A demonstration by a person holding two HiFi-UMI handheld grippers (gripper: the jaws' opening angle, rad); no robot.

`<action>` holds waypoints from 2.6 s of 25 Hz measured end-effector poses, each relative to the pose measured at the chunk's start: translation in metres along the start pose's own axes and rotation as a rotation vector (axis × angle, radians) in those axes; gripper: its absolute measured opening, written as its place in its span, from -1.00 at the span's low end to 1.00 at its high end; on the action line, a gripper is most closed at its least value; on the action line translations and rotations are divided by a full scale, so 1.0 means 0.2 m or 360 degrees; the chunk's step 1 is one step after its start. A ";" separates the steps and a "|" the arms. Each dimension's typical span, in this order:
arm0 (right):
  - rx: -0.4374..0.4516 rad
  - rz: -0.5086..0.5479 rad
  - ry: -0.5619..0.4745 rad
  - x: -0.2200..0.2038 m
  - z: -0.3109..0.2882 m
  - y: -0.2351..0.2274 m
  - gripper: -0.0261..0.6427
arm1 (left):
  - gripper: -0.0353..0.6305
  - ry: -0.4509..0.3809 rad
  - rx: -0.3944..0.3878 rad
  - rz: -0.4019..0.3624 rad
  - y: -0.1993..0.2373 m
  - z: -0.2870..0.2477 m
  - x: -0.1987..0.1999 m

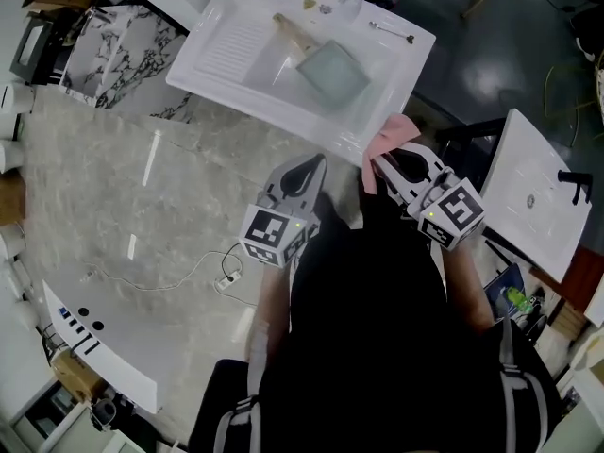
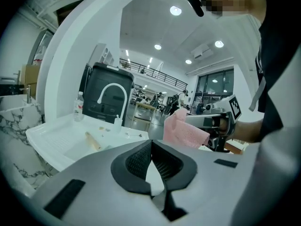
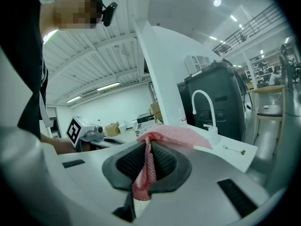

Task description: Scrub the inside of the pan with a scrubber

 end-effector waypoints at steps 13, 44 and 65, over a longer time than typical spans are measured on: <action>0.0322 0.0168 0.0046 0.27 -0.21 -0.55 -0.81 | -0.80 -0.0058 0.0259 0.0097 0.14 -0.37 0.38; 0.0617 0.0564 0.0756 -0.31 -0.94 -0.88 -0.80 | -0.80 0.0021 0.0502 0.0459 0.23 -0.59 0.33; 0.0536 0.1110 0.1755 -1.08 -1.64 -1.02 -0.79 | -0.80 0.0105 0.0346 0.0449 0.66 -0.57 0.30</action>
Point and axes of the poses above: the fingertips, and each gripper's own axes: z backward along the fingers, y to its left, x out of its top, the point moved 3 cm from there along z, backward along the fingers, and after that the axes turned 15 degrees about y, right-handed, at the moved point
